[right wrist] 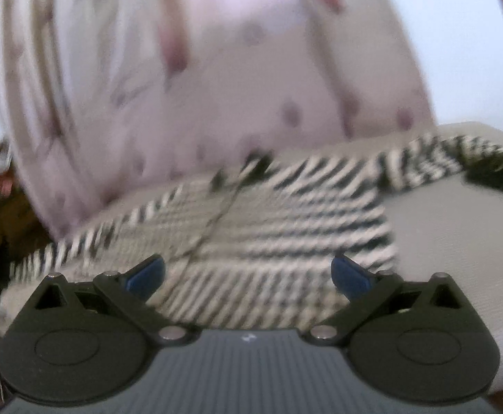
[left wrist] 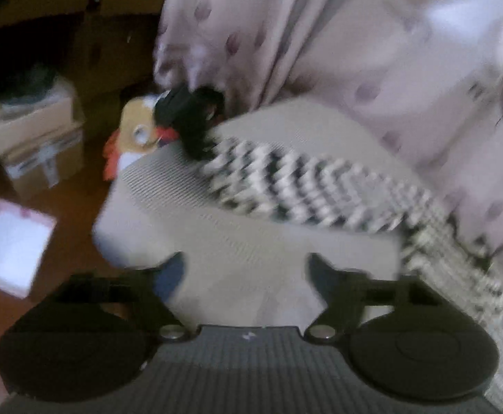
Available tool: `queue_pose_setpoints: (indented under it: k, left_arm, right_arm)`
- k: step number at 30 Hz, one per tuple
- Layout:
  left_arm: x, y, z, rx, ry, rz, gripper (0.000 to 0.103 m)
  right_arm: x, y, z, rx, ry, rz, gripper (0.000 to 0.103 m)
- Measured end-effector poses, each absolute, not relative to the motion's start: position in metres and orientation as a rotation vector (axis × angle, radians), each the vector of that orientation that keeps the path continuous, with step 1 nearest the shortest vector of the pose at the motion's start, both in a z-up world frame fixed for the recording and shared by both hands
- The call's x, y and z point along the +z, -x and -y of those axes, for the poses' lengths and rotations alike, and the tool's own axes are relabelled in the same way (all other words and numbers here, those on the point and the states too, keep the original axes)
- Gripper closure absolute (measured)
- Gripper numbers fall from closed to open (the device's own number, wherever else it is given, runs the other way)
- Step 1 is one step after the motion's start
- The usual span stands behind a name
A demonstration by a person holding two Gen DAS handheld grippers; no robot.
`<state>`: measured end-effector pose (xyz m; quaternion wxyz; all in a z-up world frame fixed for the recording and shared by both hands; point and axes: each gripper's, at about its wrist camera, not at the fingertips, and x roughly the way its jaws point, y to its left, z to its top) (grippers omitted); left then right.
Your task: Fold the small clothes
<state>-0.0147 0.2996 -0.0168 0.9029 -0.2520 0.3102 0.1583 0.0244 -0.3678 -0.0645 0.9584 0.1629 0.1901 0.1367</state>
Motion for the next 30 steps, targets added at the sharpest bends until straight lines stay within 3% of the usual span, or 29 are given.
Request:
queue_pose_setpoints:
  k: [3, 6, 15, 18, 23, 30]
  left_arm:
    - [-0.003, -0.010, -0.270, 0.270, 0.530, -0.515, 0.006]
    - [-0.005, -0.046, -0.233, 0.203, 0.449, -0.501, 0.005]
    - [-0.071, -0.118, -0.196, 0.210, 0.430, -0.541, 0.004]
    - [-0.081, -0.111, -0.197, 0.230, 0.438, -0.502, 0.000]
    - [-0.083, -0.107, -0.192, 0.197, 0.417, -0.494, 0.000]
    - [-0.086, -0.112, -0.192, 0.203, 0.417, -0.499, 0.000]
  right_arm:
    - [-0.060, -0.034, 0.416, 0.176, -0.429, -0.343, 0.000]
    - [-0.066, -0.049, 0.469, 0.059, -0.530, -0.340, 0.000]
    - [-0.090, -0.122, 0.580, -0.255, -0.508, -0.480, 0.000]
    - [-0.100, -0.126, 0.602, -0.157, -0.777, -0.425, 0.001]
    - [-0.143, -0.125, 0.636, 0.038, -1.494, -0.194, 0.000]
    - [-0.164, -0.152, 0.647, -0.084, -1.587, -0.143, 0.001]
